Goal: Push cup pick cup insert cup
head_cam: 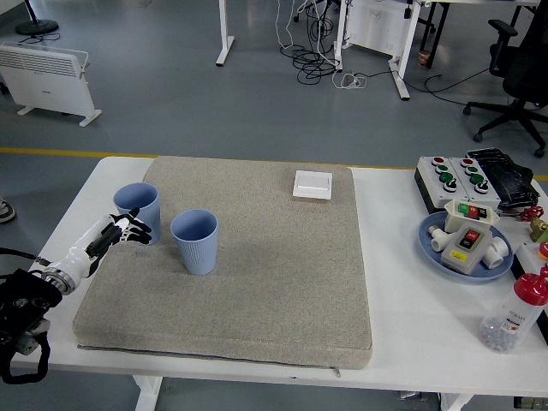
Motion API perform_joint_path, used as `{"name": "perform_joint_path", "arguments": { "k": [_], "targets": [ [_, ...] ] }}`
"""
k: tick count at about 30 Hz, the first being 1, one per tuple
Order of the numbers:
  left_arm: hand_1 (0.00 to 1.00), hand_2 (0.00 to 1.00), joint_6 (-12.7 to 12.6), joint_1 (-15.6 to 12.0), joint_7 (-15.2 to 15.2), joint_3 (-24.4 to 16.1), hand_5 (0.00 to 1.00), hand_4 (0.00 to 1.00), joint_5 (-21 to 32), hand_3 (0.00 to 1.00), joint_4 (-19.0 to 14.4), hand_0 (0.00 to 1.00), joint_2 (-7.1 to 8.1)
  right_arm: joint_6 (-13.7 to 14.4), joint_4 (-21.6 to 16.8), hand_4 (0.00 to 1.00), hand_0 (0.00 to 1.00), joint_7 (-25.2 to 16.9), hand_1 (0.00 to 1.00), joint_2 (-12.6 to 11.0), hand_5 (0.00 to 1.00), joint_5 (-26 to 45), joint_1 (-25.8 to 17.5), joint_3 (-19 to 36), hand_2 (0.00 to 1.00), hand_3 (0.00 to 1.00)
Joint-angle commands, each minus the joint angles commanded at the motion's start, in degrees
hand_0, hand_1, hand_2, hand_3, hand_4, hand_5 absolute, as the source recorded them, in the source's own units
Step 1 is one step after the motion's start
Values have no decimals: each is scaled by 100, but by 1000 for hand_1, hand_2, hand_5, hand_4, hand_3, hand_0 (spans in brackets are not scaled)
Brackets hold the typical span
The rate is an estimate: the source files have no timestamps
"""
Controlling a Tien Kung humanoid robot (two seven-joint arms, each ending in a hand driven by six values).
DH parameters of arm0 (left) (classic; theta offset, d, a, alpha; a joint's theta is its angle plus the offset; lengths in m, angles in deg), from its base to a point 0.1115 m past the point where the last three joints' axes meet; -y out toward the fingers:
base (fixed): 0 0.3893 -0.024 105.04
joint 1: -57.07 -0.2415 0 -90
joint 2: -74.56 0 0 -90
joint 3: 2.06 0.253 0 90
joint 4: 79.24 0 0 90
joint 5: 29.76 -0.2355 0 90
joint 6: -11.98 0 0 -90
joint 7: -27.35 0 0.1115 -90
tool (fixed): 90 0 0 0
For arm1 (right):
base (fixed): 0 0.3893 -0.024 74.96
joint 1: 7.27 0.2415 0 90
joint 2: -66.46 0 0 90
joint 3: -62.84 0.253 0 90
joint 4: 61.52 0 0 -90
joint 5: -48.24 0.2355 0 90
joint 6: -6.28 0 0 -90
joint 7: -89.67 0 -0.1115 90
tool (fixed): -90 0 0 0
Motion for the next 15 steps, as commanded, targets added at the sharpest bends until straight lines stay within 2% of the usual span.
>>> {"name": "perform_joint_path", "arguments": {
  "k": [9,13,15],
  "targets": [
    [506,475,46,179,17,198,998,585,197,462,327,760,-59,-10,0,127,725,5,648,7,473,-1,40,-23,649,578],
    [506,475,34,151,17,154,998,584,160,462,322,767,-17,-19,0,127,725,-6,649,8,473,42,41,-68,649,578],
    [506,475,27,76,-1,72,998,584,101,462,213,767,35,-19,0,127,725,-10,649,9,473,57,40,-77,649,578]
  ]
}}
